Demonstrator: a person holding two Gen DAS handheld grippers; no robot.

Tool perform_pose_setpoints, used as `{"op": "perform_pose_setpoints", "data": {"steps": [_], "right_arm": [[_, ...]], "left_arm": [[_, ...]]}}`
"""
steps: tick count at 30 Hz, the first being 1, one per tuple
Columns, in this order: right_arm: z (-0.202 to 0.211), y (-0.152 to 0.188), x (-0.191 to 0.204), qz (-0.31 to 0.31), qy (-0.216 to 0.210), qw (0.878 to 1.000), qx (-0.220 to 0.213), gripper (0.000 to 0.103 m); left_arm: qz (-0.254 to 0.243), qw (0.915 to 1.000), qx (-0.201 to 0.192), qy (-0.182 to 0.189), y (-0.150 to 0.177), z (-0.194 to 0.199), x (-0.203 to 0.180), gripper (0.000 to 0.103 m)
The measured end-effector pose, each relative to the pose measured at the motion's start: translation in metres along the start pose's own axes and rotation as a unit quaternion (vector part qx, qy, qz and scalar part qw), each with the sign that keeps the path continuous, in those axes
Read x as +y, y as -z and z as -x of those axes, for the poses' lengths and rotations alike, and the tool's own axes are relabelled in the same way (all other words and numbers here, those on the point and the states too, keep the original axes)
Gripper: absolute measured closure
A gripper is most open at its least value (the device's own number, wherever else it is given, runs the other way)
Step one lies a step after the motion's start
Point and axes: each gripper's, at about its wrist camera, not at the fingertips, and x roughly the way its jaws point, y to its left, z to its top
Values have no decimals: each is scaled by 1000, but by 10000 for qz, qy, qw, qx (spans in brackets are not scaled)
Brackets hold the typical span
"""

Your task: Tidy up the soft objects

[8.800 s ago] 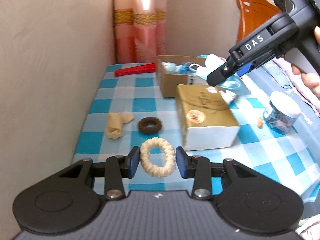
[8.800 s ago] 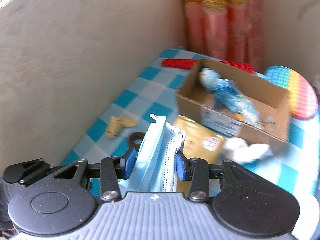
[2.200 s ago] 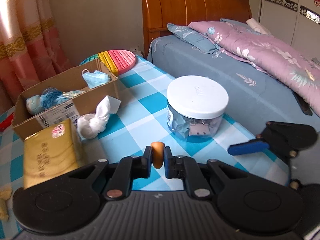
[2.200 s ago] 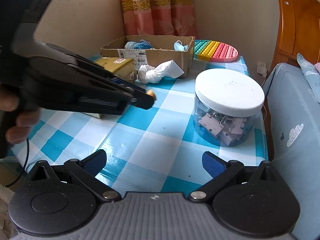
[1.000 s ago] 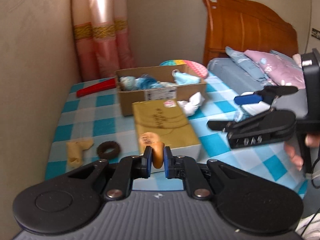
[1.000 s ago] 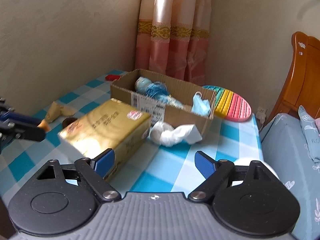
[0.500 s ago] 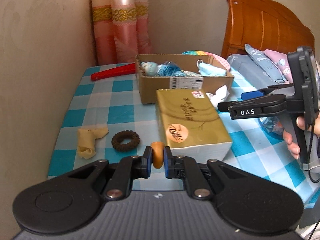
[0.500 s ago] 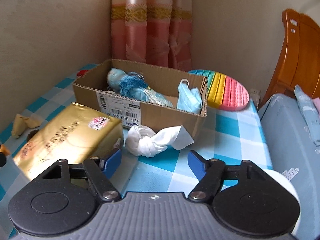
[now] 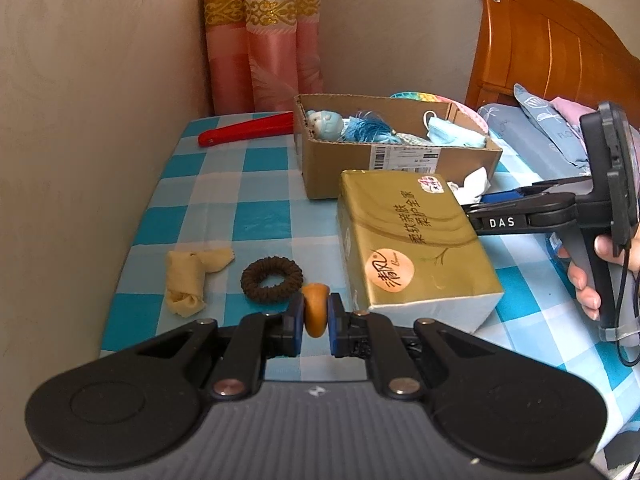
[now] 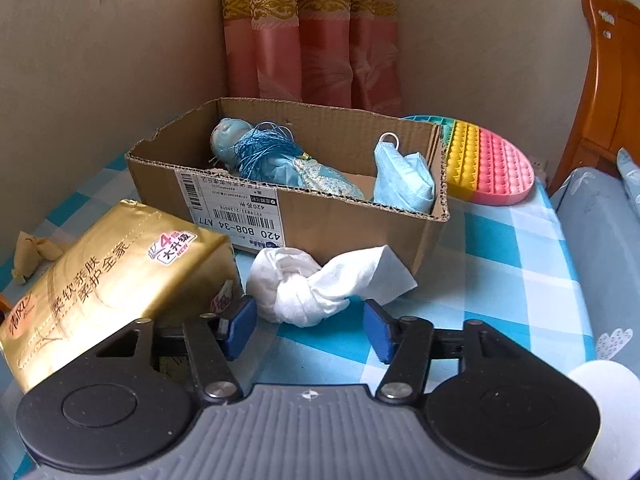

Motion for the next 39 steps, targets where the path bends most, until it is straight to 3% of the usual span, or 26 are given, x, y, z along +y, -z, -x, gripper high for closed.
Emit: {"op": "perform_pose_setpoints", "data": {"steps": [8,9,30,39], "right_arm": [[-1,-2,4,87,-188,9997,-109,60],[1,-1,4,86,-188,9997,-132,69],[53,0,6,254,-27,9993,-279,69],[90,5,8,378,-52,9981,-486,69]], "left_arm": [[-4,10000,30,-12,-1,-3,-2,93],[-8,10000,30,-15,-1,-3,-2,93],[-310,9995,-62,-4,-7,9,-5,93],[-662,9969,-416,2,-40,13,-16,93]]}}
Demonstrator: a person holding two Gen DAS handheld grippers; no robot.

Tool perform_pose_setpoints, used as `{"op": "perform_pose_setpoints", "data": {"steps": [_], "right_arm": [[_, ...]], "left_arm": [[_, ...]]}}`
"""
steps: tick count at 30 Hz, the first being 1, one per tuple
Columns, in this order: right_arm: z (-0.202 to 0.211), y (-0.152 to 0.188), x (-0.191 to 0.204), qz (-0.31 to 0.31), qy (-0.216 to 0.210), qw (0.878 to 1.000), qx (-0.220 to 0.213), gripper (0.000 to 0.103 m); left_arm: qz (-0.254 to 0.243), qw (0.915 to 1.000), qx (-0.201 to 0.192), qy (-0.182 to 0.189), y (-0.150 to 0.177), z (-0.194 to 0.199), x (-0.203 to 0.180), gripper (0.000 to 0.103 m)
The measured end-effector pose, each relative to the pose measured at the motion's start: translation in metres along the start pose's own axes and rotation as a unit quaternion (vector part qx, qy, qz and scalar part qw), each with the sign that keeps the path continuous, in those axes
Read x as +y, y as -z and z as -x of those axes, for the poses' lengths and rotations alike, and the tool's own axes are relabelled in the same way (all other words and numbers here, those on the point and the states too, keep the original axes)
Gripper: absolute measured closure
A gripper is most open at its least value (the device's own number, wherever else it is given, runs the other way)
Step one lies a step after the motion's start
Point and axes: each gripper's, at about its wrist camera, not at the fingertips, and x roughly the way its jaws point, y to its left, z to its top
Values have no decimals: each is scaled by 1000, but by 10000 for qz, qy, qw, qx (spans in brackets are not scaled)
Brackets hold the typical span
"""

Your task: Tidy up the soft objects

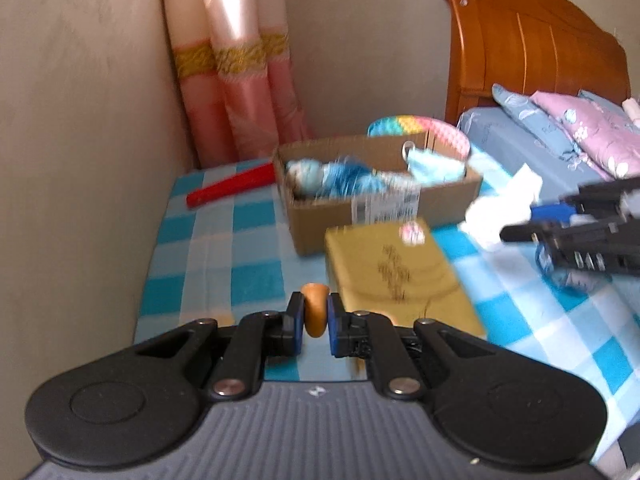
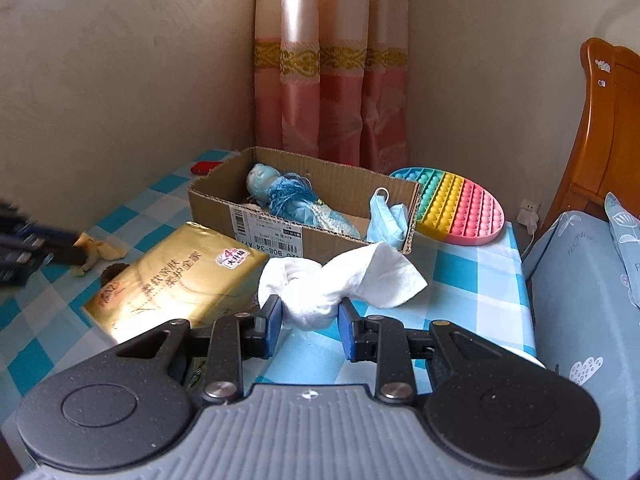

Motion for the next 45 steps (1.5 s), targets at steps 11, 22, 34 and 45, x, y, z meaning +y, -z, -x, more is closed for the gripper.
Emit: {"op": "perform_pose_setpoints", "data": {"steps": [11,22,34,45], "right_arm": [[21,3,-12,0,51,9999,-129,69],[23,2,-19,-66,123,9998,-158,69],[21,-15,-11,37,96,9997,-233,68],[-9,-67,3,-13,-310,9992,-245,68]], "left_arm": [[-609,9975,-354,101,-77,-45,-23,93],[-675,9975,-223,1,-96,-95,-26,25],[-90,9987,-480,-147,-43,-18,9,2],[625,9975,-154,-299,27,19,22,2]]}}
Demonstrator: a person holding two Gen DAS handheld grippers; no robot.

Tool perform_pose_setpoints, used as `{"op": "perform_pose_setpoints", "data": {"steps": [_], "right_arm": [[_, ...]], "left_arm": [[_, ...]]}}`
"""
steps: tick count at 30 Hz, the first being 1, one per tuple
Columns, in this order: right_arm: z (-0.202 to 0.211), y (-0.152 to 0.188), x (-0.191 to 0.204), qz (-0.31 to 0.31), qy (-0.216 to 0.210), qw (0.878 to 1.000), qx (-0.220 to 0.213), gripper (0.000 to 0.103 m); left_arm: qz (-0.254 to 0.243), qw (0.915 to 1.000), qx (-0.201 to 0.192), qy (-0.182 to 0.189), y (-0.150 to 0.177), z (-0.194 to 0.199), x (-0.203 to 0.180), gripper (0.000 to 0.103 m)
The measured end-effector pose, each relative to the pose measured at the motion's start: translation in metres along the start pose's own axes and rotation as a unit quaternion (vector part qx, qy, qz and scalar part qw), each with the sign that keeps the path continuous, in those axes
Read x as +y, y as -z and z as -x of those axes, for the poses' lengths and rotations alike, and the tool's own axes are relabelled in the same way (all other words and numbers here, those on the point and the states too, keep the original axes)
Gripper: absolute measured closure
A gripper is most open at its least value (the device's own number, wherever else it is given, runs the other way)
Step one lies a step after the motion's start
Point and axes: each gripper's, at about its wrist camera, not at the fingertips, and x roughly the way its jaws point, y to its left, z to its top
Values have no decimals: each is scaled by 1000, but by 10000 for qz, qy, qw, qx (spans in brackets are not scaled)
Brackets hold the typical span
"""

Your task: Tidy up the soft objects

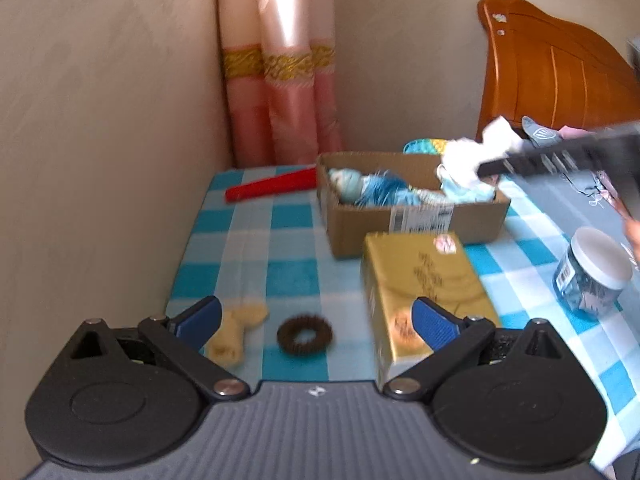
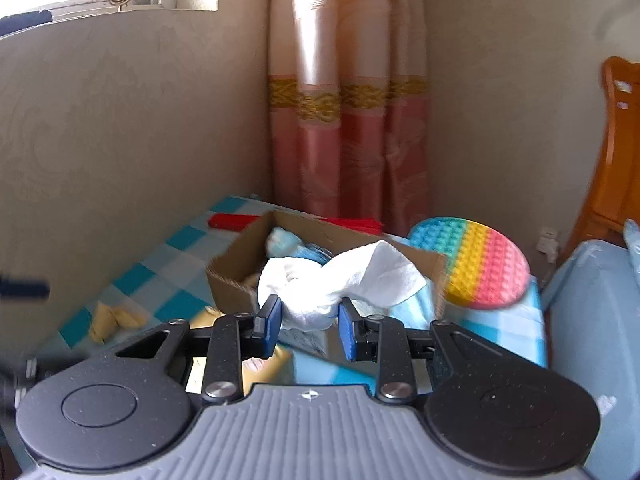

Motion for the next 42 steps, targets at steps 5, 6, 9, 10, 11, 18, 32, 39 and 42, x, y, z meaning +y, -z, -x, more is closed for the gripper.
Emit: {"op": "perform_pose_setpoints", "data": {"steps": [5,6,9,10,11,18,32,39,42], "right_arm": [[-36,-31,6,-176,-173,9996,138,68],[-44,-34,7,-257,-233,9992,180,67],[-63,-42,8,-467,-305,9980,295,31],[-68,-43,8,-508,-345,9974,367,24],[-71,-43,9,-551,-366,9969,418,21],[-57,-32,16,-525,-354,9972,406,3],[10,-3,59,244,-509,9983,164,0],[25,20,81,676,-460,9966,131,0],[29,28,88,821,-446,9955,128,0]], "left_arm": [[132,9999,56,-19,12,7,6,2],[132,9999,52,-38,14,9,7,2],[166,9998,49,-70,18,13,11,2],[187,9998,47,-81,19,14,12,2],[206,9997,40,-91,19,15,14,2],[286,9994,72,-187,25,17,23,2],[706,9964,256,-382,34,2,39,1],[797,9942,410,-594,39,-19,48,1],[774,9941,433,-623,39,-28,50,1]]}}
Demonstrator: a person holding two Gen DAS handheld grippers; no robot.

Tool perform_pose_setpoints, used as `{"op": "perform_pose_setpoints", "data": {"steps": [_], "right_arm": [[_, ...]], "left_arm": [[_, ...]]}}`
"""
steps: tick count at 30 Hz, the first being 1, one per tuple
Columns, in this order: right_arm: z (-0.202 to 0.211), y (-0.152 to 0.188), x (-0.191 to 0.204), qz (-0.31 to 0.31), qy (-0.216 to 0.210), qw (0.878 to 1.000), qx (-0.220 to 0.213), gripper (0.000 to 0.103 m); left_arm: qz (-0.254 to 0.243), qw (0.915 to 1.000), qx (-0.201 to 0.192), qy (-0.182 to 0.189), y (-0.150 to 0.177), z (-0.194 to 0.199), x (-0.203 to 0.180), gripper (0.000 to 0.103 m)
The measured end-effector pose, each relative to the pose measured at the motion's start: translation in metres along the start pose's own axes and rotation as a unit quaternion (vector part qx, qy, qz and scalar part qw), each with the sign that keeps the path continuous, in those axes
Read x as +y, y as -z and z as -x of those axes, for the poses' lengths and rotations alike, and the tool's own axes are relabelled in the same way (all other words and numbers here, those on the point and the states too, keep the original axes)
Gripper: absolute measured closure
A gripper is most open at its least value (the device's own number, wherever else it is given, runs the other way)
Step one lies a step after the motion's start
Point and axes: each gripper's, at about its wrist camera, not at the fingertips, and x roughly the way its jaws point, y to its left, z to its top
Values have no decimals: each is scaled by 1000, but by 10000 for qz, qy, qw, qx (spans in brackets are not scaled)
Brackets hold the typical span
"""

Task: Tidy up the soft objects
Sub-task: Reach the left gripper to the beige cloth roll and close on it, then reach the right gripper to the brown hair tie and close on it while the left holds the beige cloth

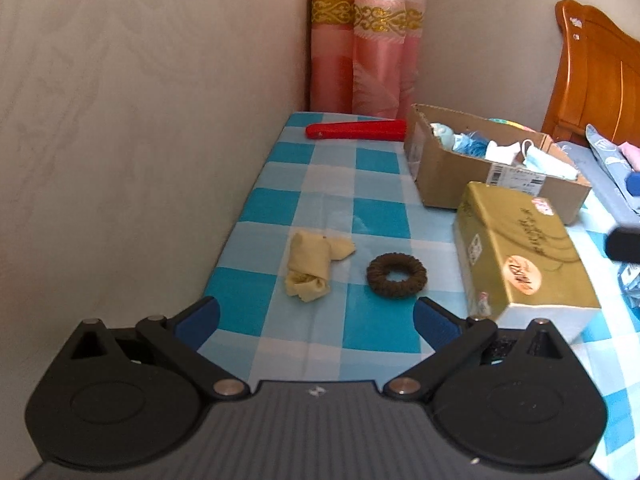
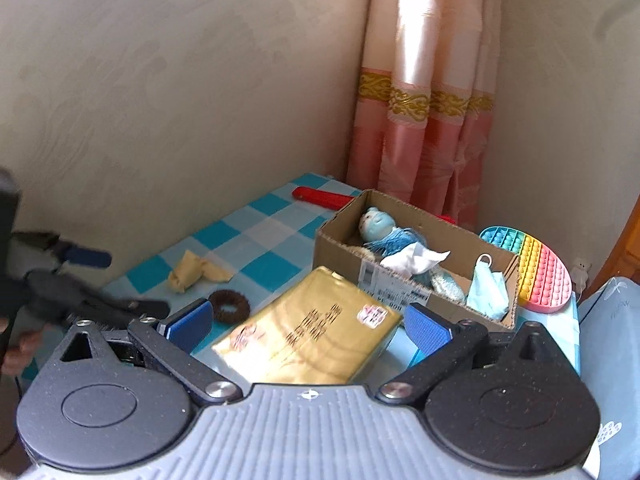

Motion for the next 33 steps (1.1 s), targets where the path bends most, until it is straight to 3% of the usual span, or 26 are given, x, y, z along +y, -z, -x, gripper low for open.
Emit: {"op": "perform_pose_setpoints", "data": {"steps": [10,13,15,22,23,27,33], "right_arm": [[0,20,14,215,-76,9996,161,0],[1,23,14,243,-120,9994,195,0],[0,25,13,235,-148,9994,214,0],[-5,25,6,154,-203,9994,241,0],[-6,25,5,148,-218,9994,245,0],[-8,24,4,157,-219,9993,265,0],[-13,23,7,245,-246,9989,318,0]], "left_arm": [[80,9996,133,-222,-9,-32,2,6],[46,9996,85,-264,-13,-39,1,19],[58,9997,125,-207,-16,-45,1,36],[119,9997,168,-158,-19,-61,-1,56],[132,9996,190,-160,-19,-63,-1,63],[182,9997,160,-93,-19,-64,1,73],[219,9996,190,-71,-16,-59,4,76]]}}
